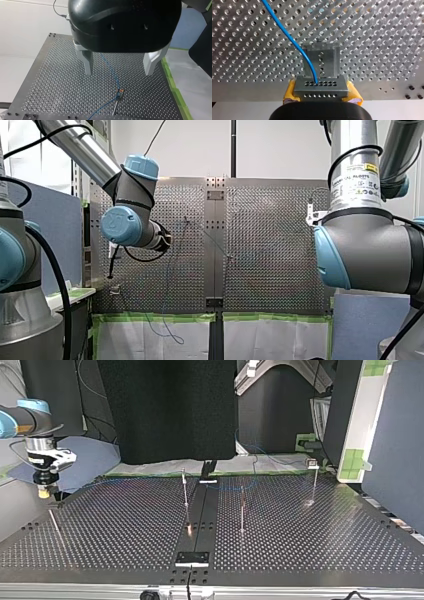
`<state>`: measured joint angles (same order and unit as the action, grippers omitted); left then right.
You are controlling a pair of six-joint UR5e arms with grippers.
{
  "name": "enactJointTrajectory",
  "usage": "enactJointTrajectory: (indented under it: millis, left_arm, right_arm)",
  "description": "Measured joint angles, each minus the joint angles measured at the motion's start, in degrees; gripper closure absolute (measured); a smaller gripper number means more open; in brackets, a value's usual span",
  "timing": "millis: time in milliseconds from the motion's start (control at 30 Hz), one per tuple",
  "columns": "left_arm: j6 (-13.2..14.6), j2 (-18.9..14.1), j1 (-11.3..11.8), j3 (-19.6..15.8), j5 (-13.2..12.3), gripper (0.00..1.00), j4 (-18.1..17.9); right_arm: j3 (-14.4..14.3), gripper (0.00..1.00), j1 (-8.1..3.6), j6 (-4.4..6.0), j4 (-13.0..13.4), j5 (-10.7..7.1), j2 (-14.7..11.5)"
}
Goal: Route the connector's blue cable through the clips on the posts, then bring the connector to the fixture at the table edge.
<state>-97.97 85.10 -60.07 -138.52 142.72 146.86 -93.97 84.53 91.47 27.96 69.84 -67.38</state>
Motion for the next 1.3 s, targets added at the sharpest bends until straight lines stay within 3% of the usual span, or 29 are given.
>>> enactJointTrajectory:
  millis: [267,767,1300]
  left_arm:
    - [-0.11,0.01,-0.4,-0.05,0.3,0.0,0.02]
    - [-0.46,0.57,-0.71,-0.04,0.4,0.0,0.02]
    - [-0.47,0.74,-0.87,0.05,0.44,0.0,0.13]
  right_arm:
    - [1.02,0.89,0.02,-0.02,0.39,-0.29,0.71]
    - [4.28,0.89,1.18,-0.68,-0.31,-1.55,4.18]
    - [5.6,0.89,1.44,-1.01,-0.59,-2.74,4.48]
